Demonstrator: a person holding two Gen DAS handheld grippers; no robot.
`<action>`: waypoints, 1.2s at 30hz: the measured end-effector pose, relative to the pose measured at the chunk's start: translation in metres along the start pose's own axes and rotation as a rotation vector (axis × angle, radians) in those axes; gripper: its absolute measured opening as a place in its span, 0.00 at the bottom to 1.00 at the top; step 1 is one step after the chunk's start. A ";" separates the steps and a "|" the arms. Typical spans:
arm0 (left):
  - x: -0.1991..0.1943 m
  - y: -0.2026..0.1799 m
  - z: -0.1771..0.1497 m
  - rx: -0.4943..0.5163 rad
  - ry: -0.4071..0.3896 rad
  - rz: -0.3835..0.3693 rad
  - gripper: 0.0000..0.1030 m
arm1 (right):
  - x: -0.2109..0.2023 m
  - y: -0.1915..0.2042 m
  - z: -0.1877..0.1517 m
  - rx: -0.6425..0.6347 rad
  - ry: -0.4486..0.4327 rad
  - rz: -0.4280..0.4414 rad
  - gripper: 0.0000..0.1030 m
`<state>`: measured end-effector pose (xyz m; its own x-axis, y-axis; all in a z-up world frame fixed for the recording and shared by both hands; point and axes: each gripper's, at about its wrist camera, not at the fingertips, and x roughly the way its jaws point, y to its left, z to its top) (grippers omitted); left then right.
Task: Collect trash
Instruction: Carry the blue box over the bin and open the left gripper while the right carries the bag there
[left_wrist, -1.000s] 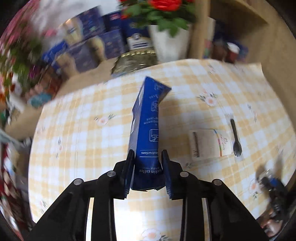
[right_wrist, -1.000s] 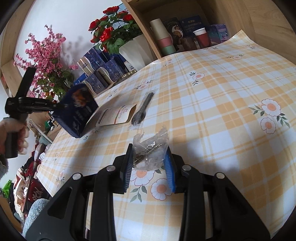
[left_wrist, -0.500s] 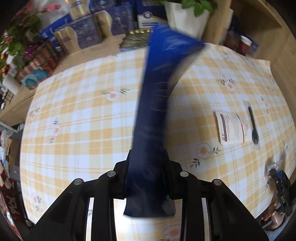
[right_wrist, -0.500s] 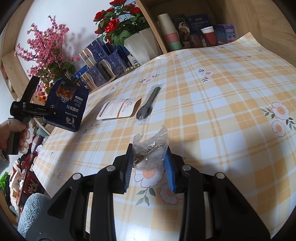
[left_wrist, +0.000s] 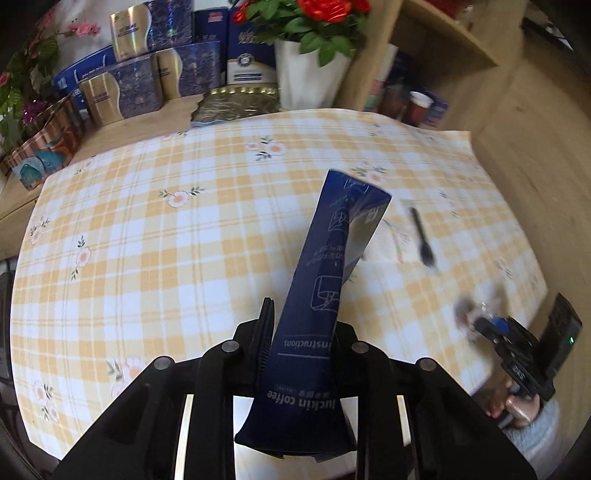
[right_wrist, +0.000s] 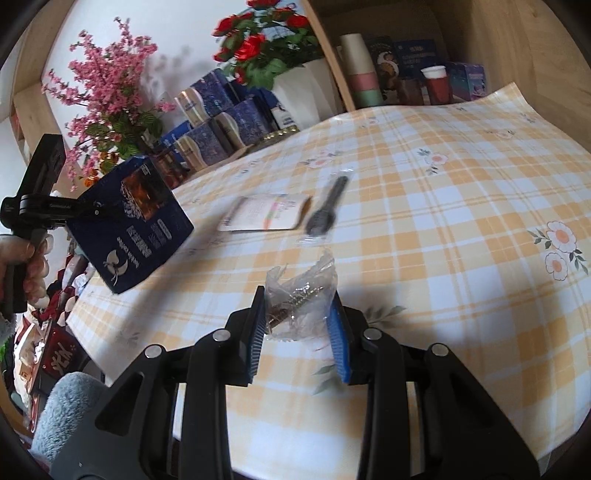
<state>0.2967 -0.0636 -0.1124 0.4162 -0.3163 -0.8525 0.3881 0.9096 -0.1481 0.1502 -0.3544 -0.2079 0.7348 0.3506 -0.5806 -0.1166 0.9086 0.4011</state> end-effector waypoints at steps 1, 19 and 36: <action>-0.007 -0.003 -0.006 0.012 -0.001 -0.010 0.22 | -0.004 0.005 -0.001 -0.001 -0.001 0.006 0.33; -0.064 -0.088 -0.186 0.390 0.133 -0.178 0.22 | -0.102 0.073 -0.046 0.002 -0.029 0.039 0.33; 0.085 -0.128 -0.264 0.522 0.344 -0.045 0.22 | -0.100 0.044 -0.067 0.104 -0.012 0.040 0.33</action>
<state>0.0653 -0.1354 -0.2981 0.1352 -0.1677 -0.9765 0.7858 0.6185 0.0026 0.0264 -0.3342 -0.1795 0.7392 0.3831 -0.5540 -0.0766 0.8649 0.4960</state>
